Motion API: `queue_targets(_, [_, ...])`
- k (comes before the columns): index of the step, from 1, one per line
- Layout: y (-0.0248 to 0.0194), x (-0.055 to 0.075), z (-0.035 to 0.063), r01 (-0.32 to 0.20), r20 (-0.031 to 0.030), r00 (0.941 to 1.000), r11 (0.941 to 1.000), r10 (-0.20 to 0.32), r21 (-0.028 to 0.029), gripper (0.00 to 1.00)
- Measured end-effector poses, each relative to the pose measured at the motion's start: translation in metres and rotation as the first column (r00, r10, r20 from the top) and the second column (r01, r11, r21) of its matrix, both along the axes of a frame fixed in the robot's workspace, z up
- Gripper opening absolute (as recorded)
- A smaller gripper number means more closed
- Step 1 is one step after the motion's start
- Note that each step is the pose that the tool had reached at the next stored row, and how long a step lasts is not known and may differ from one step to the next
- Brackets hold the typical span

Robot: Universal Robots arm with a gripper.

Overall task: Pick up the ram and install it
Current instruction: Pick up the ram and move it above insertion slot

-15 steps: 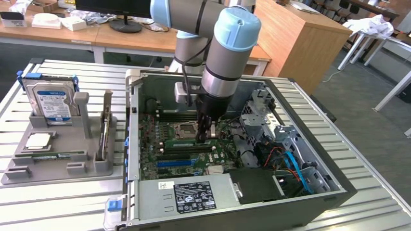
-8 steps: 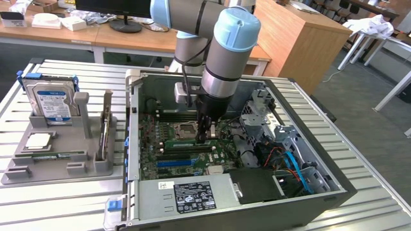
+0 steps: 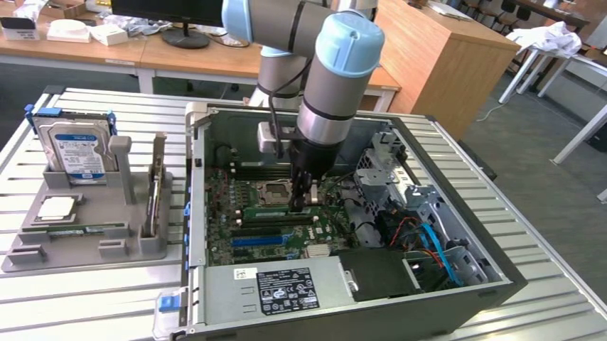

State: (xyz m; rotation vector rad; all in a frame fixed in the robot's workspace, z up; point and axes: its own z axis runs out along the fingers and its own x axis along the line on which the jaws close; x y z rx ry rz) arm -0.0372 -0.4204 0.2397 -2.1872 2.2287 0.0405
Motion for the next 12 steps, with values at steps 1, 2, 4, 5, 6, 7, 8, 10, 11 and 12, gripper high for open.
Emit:
queue_targets(1, [-0.0001, 0.0, -0.0004, 0.0, 0.0, 1.0, 1.0, 0.0, -0.0001, 0.11])
queue_targets(2, [-0.0001, 0.0, -0.0008, 0.0, 0.0, 1.0, 1.0, 0.0, -0.0001, 0.11])
queue_targets(4, [-0.0001, 0.0, -0.0014, 0.0, -0.0001, 1.0, 1.0, 0.0, -0.0002, 0.11])
queue_targets(5, [-0.0001, 0.0, -0.0017, 0.0, -0.0001, 1.0, 1.0, 0.0, -0.0002, 0.11])
queue_targets(6, [0.0, 0.0, -0.002, 0.0, -0.0001, 1.0, 1.0, 0.0, -0.0002, 0.11])
queue_targets(7, [0.0, 0.0, -0.0023, 0.0, -0.0001, 1.0, 1.0, 0.0, -0.0004, 0.11])
queue_targets(8, [-0.0001, 0.0, -0.0024, 0.0, -0.0001, 1.0, 1.0, 0.0, -0.0007, 0.11])
queue_targets(10, [-0.0001, 0.0, -0.0024, 0.0, -0.0001, 1.0, 1.0, 0.0, -0.0007, 0.11])
queue_targets(11, [-0.0001, 0.0, -0.0025, 0.0, -0.0001, 1.0, 1.0, 0.0, -0.0006, 0.11])
queue_targets(12, [0.0, 0.0, -0.0029, 0.0, 0.0001, 1.0, 1.0, 0.0, -0.0004, 0.11])
